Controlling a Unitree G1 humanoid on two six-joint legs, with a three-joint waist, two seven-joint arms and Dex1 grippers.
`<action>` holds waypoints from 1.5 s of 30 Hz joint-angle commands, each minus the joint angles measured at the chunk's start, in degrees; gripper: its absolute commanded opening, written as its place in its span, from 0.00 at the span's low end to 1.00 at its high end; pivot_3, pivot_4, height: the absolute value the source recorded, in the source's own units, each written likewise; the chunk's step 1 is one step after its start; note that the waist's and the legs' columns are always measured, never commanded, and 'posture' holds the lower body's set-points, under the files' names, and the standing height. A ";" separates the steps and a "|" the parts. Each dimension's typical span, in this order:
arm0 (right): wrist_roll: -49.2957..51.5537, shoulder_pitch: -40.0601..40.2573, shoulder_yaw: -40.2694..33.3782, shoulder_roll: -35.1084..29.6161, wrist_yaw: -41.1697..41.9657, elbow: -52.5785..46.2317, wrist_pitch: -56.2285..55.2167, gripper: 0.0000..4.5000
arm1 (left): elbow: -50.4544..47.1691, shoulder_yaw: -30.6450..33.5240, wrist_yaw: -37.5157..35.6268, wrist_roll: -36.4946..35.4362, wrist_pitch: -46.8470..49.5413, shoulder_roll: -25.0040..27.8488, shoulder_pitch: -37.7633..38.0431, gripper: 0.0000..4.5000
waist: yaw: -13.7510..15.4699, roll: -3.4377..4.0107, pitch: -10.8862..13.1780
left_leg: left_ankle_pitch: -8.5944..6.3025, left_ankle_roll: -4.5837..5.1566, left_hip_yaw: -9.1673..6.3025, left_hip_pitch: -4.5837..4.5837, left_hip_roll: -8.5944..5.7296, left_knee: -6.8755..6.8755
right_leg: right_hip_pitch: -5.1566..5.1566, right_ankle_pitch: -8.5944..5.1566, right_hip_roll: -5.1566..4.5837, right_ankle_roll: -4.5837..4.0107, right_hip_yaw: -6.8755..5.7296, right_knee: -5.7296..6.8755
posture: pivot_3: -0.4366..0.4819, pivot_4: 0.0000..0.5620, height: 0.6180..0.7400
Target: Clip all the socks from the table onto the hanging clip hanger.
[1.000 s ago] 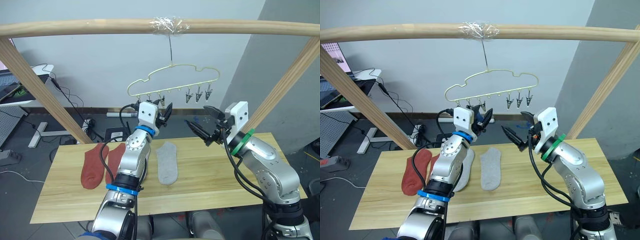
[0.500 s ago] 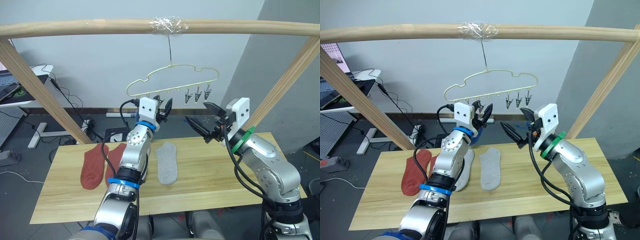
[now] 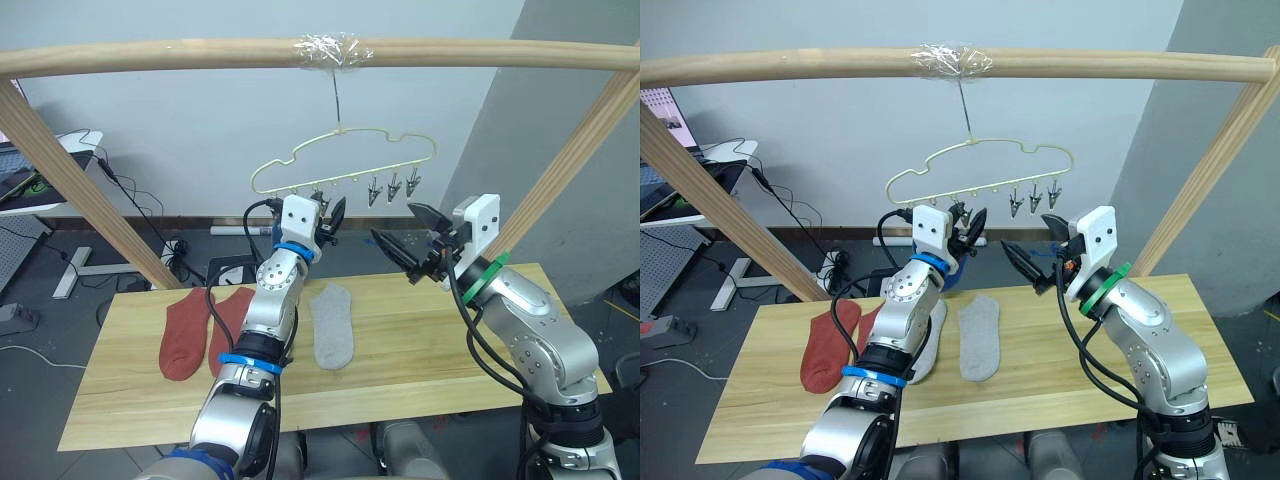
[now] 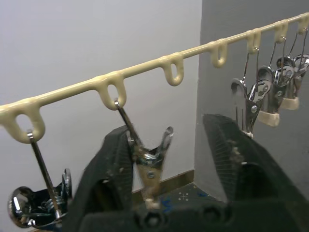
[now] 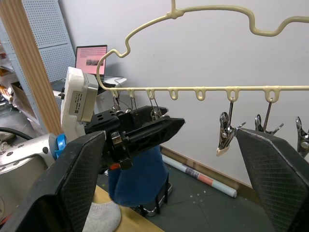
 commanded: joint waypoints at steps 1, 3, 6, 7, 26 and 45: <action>0.72 -0.93 -0.97 0.19 -0.26 -1.64 -0.49 1.00 | -0.86 0.61 -0.47 -0.37 -1.12 -0.32 -1.67 0.29 | 0.00 0.00 0.00 | 0.00 0.00 0.00 0.00 0.00 0.00 | 0.00 0.00 0.00 0.00 0.00 0.00 | 0.27 0.24 1.00; 0.73 -0.85 -0.94 0.27 -0.34 -1.65 -0.51 1.00 | -0.95 0.80 -0.48 -0.31 -0.97 -0.43 -1.76 0.29 | 0.00 0.00 0.00 | 0.00 0.00 0.00 0.00 0.00 0.00 | 0.00 0.00 0.00 0.00 0.00 0.00 | 0.27 0.24 1.00; 0.73 -0.86 -0.81 0.38 -0.45 -1.64 -0.50 1.00 | -1.06 0.92 -0.50 -0.19 -0.92 -0.48 -1.76 0.29 | 0.00 0.00 0.00 | 0.00 0.00 0.00 0.00 0.00 0.00 | 0.00 0.00 0.00 0.00 0.00 0.00 | 0.28 0.24 1.00; 0.73 -0.85 -0.79 0.40 -0.49 -1.66 -0.50 1.00 | -1.13 0.91 -0.50 -0.16 -0.92 -0.48 -1.71 0.29 | 0.00 0.00 0.00 | 0.00 0.00 0.00 0.00 0.00 0.00 | 0.00 0.00 0.00 0.00 0.00 0.00 | 0.28 0.24 1.00; 0.78 -1.25 -0.85 0.57 -0.81 -1.32 -0.33 1.00 | -1.33 1.28 -0.15 -0.16 -0.83 -0.73 -1.91 0.29 | 0.00 0.00 0.00 | 0.00 0.01 0.00 0.00 0.00 0.00 | 0.00 0.00 0.00 0.00 0.00 0.02 | 0.28 0.25 1.00; 0.12 -0.44 0.60 1.01 -1.03 -1.28 -0.07 1.00 | -1.13 1.19 -1.10 0.09 -1.31 -0.56 -1.52 0.04 | 0.00 0.00 0.00 | 0.00 0.01 0.00 0.00 0.00 0.00 | 0.00 0.00 0.00 0.00 0.00 0.02 | 0.28 0.26 1.00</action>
